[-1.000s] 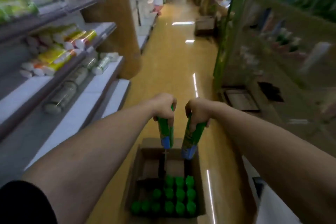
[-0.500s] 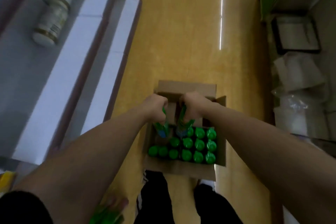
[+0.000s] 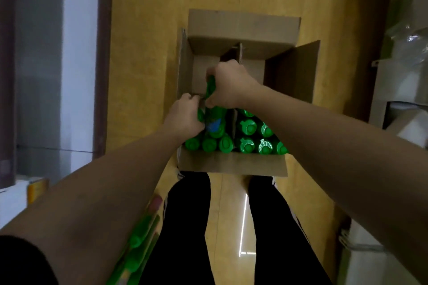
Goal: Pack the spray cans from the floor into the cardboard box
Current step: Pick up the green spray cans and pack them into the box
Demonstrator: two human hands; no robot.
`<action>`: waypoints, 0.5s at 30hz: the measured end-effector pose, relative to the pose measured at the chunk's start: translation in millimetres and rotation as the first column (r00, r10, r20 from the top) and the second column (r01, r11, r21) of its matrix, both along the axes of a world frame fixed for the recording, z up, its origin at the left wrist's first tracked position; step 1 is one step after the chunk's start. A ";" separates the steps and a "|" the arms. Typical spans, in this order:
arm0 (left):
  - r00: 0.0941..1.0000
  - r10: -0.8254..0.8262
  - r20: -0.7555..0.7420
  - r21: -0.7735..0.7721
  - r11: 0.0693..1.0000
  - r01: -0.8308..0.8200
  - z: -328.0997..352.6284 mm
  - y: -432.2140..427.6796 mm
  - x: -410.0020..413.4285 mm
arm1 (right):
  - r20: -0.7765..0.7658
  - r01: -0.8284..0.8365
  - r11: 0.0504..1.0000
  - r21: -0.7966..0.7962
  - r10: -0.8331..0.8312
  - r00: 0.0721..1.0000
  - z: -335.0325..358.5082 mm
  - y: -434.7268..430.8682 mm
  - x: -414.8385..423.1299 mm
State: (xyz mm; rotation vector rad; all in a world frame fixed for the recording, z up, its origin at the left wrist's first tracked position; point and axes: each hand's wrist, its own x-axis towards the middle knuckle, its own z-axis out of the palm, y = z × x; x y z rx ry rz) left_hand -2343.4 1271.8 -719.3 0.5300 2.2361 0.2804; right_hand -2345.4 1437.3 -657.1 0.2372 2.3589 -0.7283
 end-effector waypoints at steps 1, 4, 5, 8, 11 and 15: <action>1.000 0.012 0.015 0.008 1.000 -0.012 -3.3 -2.9 0.0 | 0.005 -0.028 1.000 0.014 0.028 1.000 0.4 -1.6 -3.0; 0.999 0.027 0.044 0.005 1.000 -0.027 -5.4 -6.4 -2.3 | 0.051 -0.091 0.995 0.050 0.089 0.995 2.7 -1.4 -5.5; 0.998 0.019 0.053 0.006 1.000 -0.019 -4.3 -5.9 -2.3 | 0.061 -0.099 0.993 0.058 0.095 0.994 4.7 -0.5 -6.3; 0.999 0.006 0.050 0.028 1.000 -0.008 -1.2 -5.0 0.1 | 0.046 -0.110 0.989 0.095 0.106 0.993 14.1 3.3 -10.3; 1.000 0.021 0.015 0.041 0.999 -0.022 -3.4 -8.9 1.5 | -0.007 -0.121 0.985 0.120 0.123 0.992 26.2 8.6 -18.3; 0.999 0.028 -0.031 0.043 0.999 -0.026 -12.6 -12.0 2.3 | -0.093 -0.096 0.988 0.123 0.108 0.990 22.2 7.6 -28.1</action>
